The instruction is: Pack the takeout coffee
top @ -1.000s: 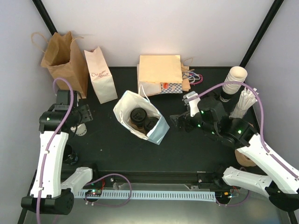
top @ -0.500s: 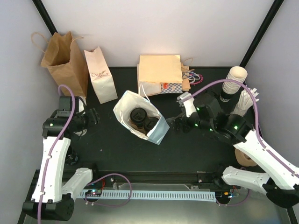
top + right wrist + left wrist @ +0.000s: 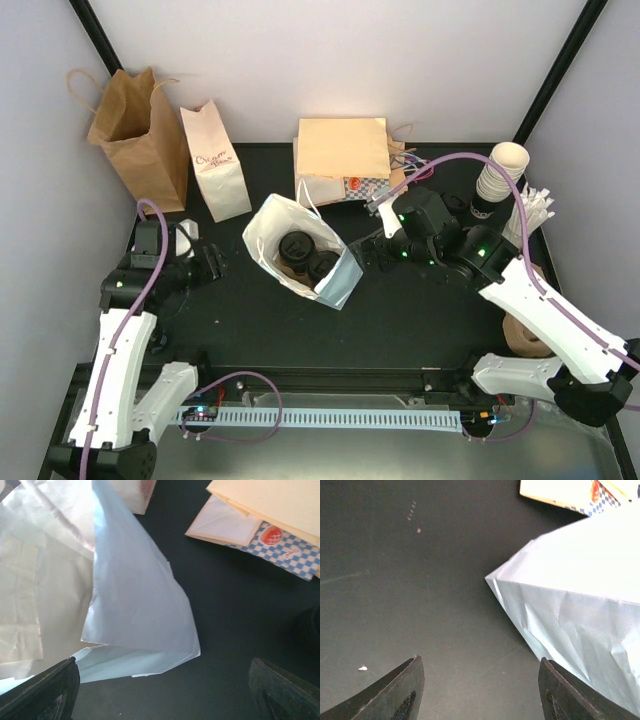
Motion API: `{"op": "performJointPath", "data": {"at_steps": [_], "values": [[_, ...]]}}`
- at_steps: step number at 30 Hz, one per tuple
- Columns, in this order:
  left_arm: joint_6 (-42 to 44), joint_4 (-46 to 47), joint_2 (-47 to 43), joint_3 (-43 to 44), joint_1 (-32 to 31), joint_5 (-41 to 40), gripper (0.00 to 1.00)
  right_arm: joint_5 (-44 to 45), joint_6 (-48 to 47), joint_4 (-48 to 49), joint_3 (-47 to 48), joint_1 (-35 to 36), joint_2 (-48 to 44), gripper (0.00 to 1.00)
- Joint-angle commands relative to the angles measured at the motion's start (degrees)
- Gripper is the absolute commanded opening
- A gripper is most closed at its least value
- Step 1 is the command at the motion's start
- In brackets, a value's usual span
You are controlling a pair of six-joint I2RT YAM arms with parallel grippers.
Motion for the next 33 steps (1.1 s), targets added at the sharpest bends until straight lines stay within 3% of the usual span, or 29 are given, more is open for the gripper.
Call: {"op": "performJointPath", "data": {"at_steps": [1, 8, 17, 25, 30, 33], "values": [[-2.34, 6.07, -0.15, -2.22, -2.04, 4.54, 0.65, 7.69, 0.88, -2.07, 2.61, -0.37, -1.34, 0.94], [-5.40, 13.93, -0.96, -7.50, -6.23, 7.32, 0.64, 12.92, 3.19, -4.52, 2.04, -3.59, -1.88, 0.90], [-2.55, 18.40, -0.40, -8.80, -6.82, 5.69, 0.65, 10.21, 5.83, -6.54, -0.43, -21.72, -5.19, 0.81], [4.56, 17.86, 1.62, -6.11, -6.82, 3.16, 0.65, 12.56, 8.69, -9.08, -0.42, -43.40, -7.10, 0.60], [9.31, 18.12, 1.88, -5.51, -6.76, 0.68, 0.66, 16.91, 13.08, -6.64, 1.10, -49.76, -4.90, 0.50], [11.98, 18.17, 1.88, -5.72, -6.78, 0.11, 0.66, 18.12, 14.58, -5.69, 3.45, -52.98, -2.16, 0.38]]}}
